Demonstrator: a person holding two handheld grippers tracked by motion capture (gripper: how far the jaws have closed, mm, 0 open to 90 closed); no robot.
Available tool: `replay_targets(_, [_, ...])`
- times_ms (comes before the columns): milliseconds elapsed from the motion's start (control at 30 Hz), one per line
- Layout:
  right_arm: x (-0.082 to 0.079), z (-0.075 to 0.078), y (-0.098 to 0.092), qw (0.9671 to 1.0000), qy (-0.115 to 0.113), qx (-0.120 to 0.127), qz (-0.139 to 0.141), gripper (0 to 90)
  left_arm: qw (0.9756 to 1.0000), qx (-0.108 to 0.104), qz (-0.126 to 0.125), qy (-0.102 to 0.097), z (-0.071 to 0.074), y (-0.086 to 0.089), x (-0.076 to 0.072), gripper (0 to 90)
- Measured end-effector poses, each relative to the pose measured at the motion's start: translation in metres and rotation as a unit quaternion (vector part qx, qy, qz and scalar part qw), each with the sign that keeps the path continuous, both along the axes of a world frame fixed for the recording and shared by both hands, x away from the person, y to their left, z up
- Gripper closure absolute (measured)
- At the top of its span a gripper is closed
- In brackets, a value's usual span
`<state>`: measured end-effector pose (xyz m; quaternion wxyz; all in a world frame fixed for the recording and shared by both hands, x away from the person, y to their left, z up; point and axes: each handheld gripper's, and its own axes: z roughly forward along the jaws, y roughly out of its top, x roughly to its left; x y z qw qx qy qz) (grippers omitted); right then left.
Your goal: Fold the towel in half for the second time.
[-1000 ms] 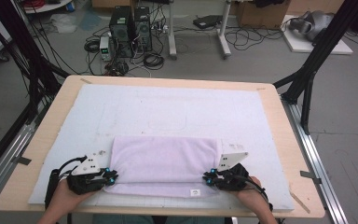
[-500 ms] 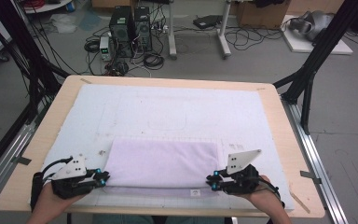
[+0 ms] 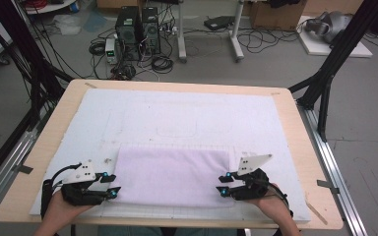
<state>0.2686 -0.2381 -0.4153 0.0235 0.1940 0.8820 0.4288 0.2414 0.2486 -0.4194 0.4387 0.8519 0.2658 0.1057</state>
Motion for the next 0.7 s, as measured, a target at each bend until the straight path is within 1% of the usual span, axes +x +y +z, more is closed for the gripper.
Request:
replay_targets(33, [0.005,0.003,-0.001,0.9999,-0.004,0.001,-0.012,57.8,1.0,0.001,0.0,-0.002,0.001,-0.001,0.002,51.5])
replay_targets(67, [0.008,0.004,-0.001,0.9998,-0.008,0.0,-0.017,56.8,1.0,-0.001,0.003,-0.005,0.003,-0.002,0.006,51.0])
replay_targets(133, [0.018,0.008,-0.002,0.9992,-0.017,-0.006,-0.035,54.0,0.9999,-0.006,0.009,-0.004,0.005,-0.003,0.012,48.7])
replay_targets(167, [0.02,0.008,-0.002,0.999,-0.02,-0.006,-0.04,52.6,0.9998,-0.01,0.014,-0.005,0.006,-0.004,0.018,47.9])
replay_targets(267, [0.036,0.009,-0.001,0.9972,-0.036,-0.018,-0.063,49.9,0.9995,-0.013,0.03,-0.007,0.006,-0.004,0.03,46.8])
replay_targets(300, [0.04,0.009,0.0,0.9968,-0.035,-0.017,-0.07,48.9,0.9993,-0.011,0.034,-0.008,0.006,-0.004,0.033,46.2])
replay_targets(333, [0.044,0.009,0.0,0.9966,-0.037,-0.015,-0.072,48.2,0.9991,-0.011,0.041,-0.011,0.006,-0.003,0.038,46.1])
replay_targets(400, [0.054,0.01,0.0,0.9959,-0.038,-0.021,-0.08,47.7,0.9979,-0.011,0.062,-0.017,0.005,-0.001,0.047,46.1])
replay_targets(433, [0.058,0.01,0.0,0.9953,-0.042,-0.02,-0.085,47.4,0.9968,-0.011,0.078,-0.018,0.003,0.0,0.054,46.2])
replay_targets(467, [0.064,0.011,-0.001,0.9949,-0.041,-0.016,-0.091,47.0,0.9963,-0.013,0.084,-0.014,0.001,0.002,0.06,46.1])
replay_targets(567, [0.074,0.01,0.0,0.9937,-0.04,-0.016,-0.104,45.9,0.9949,-0.009,0.1,-0.005,-0.005,0.004,0.073,46.0])
replay_targets(667, [0.083,0.0,-0.001,0.9929,-0.026,-0.031,-0.112,43.9,0.9935,-0.01,0.114,-0.001,-0.011,0.003,0.082,44.7])
replay_targets(700, [0.086,-0.003,-0.002,0.9926,-0.019,-0.035,-0.115,43.4,0.9929,-0.014,0.118,0.003,-0.014,0.002,0.086,44.1])
